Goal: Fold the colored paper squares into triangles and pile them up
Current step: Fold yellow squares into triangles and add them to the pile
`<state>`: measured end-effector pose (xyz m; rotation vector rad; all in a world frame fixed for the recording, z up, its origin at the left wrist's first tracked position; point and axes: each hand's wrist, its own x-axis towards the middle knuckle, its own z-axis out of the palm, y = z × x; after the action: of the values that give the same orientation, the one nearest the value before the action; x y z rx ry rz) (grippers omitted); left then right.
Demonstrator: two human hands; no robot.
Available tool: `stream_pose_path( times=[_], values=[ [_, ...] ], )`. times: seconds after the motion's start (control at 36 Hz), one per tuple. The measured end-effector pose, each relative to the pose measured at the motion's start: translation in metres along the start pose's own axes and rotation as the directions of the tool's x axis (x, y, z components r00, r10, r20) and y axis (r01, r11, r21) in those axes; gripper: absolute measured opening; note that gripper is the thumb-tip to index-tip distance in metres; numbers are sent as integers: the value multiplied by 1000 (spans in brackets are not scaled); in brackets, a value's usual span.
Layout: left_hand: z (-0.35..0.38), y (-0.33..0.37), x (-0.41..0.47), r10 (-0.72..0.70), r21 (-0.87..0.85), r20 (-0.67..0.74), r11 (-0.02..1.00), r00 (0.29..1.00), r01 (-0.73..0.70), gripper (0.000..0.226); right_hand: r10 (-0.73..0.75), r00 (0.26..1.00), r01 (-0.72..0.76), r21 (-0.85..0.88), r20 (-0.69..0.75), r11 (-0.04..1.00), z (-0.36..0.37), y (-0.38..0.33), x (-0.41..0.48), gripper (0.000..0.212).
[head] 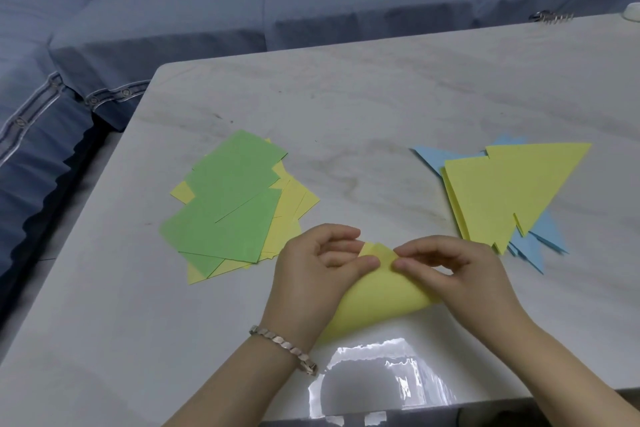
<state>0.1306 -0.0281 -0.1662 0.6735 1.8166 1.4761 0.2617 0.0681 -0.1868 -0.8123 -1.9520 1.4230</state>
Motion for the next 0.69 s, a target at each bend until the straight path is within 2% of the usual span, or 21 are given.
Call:
stream_pose_path(
  times=[0.08, 0.22, 0.36, 0.5, 0.61, 0.69],
  values=[
    [2, -2, -1, 19, 64, -35, 998, 999, -17, 25, 23, 999, -22, 12, -48, 1000, 1, -2, 0, 39],
    [4, -1, -2, 39, 44, -64, 998, 997, -36, 27, 38, 997, -38, 9, -70, 999, 1, -6, -1, 33],
    [6, 1, -5, 65, 42, -46, 997, 997, -64, 30, 49, 998, -49, 3, -51, 999, -2, -9, 1, 26],
    [8, 2, -7, 103, 49, -28, 994, 994, -102, 32, 4, 1000, -4, -5, -20, 1000, -4, -10, 2, 35],
    [8, 2, -7, 121, 37, -24, 992, 992, -120, 31, -33, 999, 33, 3, 5, 999, -3, -12, 1, 24],
    [8, 2, -7, 127, 26, -26, 992, 992, -126, 31, -40, 999, 40, -1, 16, 999, -3, -12, 2, 24]
  ],
)
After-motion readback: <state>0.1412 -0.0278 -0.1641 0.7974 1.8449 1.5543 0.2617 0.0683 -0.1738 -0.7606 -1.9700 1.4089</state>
